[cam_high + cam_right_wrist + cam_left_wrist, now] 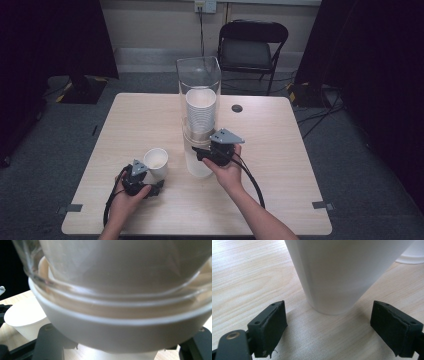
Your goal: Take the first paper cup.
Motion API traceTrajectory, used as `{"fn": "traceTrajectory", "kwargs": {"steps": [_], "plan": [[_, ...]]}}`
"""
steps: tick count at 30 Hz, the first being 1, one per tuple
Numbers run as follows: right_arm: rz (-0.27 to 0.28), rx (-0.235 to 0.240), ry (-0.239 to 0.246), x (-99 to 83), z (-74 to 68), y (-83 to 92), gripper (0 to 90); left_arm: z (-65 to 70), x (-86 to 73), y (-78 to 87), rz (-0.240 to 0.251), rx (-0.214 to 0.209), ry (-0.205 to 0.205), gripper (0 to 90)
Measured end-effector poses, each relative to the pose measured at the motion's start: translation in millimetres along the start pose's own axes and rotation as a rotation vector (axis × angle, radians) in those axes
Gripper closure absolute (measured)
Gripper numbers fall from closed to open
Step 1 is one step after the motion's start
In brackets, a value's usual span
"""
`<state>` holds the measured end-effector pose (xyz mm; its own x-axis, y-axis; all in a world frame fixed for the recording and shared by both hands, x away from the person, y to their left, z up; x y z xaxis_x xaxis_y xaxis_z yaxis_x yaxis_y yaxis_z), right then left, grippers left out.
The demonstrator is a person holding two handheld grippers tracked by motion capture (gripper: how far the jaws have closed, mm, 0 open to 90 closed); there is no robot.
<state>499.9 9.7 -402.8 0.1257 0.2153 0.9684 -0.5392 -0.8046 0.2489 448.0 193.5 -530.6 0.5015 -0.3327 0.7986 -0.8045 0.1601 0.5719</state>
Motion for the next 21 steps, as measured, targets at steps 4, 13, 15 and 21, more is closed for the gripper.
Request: {"fn": "traceTrajectory", "kwargs": {"steps": [4,13,15,21], "plan": [[0.000,0.002,0.007,-0.8,-0.8,0.1,33.6,0.0,0.0,0.0,0.000,0.000,0.000,13.3],[0.003,0.000,0.015,-1.7,-0.2,0.3,33.8,0.0,0.0,0.0,0.000,0.000,0.000,13.3],[0.001,0.003,0.010,-1.8,-0.1,0.3,33.8,0.0,0.0,0.0,0.000,0.000,0.000,13.3],[-0.096,0.014,-0.007,-18.2,1.1,-3.0,36.6,-0.1,0.1,0.0,0.000,0.000,-0.001,13.3]]}}
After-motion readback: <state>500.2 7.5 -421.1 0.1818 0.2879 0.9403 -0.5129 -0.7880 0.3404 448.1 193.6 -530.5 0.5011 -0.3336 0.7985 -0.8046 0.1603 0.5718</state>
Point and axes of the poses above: each handheld gripper's, and its own axes: y roughly backward along the jaws, x roughly out of its top, z roughly to its right, the point moved 10 cm from there along -y, roughly forward along the jaws, and after that the axes turned 15 degrees about x, right-handed, at the moved point
